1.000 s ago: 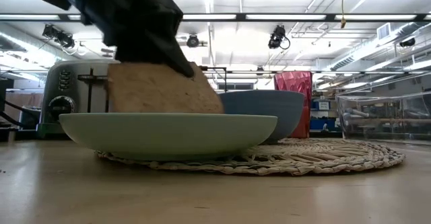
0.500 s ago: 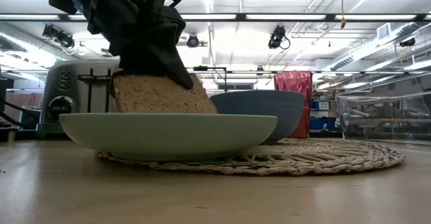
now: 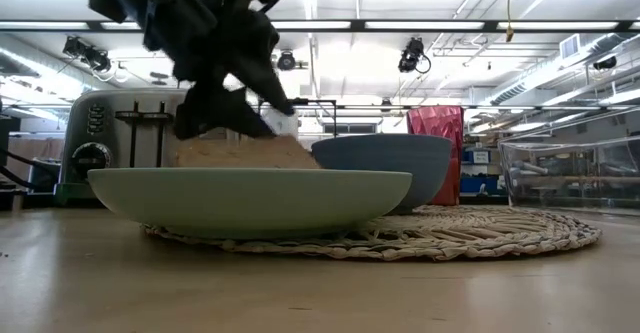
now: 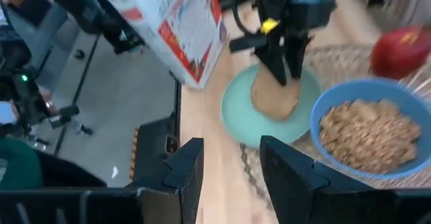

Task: Arrange a breakfast setting
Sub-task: Put the bagel on the light blue plate, then put the blue spoon on the brown mat to the right of the blue bowl

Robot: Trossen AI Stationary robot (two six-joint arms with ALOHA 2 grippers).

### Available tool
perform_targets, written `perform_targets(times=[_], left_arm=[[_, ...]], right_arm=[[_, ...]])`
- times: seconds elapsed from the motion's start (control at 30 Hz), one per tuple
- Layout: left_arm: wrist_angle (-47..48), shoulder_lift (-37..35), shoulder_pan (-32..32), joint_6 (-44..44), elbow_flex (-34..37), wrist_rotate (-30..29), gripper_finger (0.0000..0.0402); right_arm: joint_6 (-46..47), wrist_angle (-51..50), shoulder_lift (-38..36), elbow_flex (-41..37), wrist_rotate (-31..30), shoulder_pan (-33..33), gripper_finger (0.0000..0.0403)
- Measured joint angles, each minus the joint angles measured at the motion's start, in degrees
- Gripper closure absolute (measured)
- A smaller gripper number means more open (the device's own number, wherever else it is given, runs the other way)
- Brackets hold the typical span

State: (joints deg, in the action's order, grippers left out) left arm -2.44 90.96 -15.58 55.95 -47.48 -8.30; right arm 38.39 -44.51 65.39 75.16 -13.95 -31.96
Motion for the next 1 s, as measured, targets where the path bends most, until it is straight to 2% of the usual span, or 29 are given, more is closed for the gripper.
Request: perform_targets(times=[0.2, 0.53, 0.73, 0.83, 0.93, 1.0], left_arm=[[0.5, -4.0, 1.7, -1.7, -0.1, 2.9, 0.0191], [2.3, -10.0, 0.1, -2.8, -1.8, 6.6, 0.0201], [1.0, -13.8, -1.9, -13.4, -8.4, 6.0, 0.0218], [-3.8, -14.7, -0.8, -20.5, -10.2, 7.8, 0.0234], [-12.3, -14.7, 1.1, -26.1, -10.3, 9.3, 0.0264], [-16.0, -14.7, 2.6, -28.2, -10.3, 9.8, 0.0293]], right_arm=[[-4.3, -0.1, -2.3, 0.0, -8.2, -0.3, 0.0249], [-5.3, -2.0, -0.3, 0.0, -8.5, -0.3, 0.0249], [-9.2, 0.8, -0.4, -0.1, -10.9, -0.2, 0.025], [-13.9, 2.9, -1.0, -0.4, -10.9, 0.7, 0.0257], [-19.5, 10.2, -2.0, -3.7, -9.8, 2.5, 0.0284], [-22.6, 19.1, -2.8, -7.4, -6.8, 4.1, 0.0314]])
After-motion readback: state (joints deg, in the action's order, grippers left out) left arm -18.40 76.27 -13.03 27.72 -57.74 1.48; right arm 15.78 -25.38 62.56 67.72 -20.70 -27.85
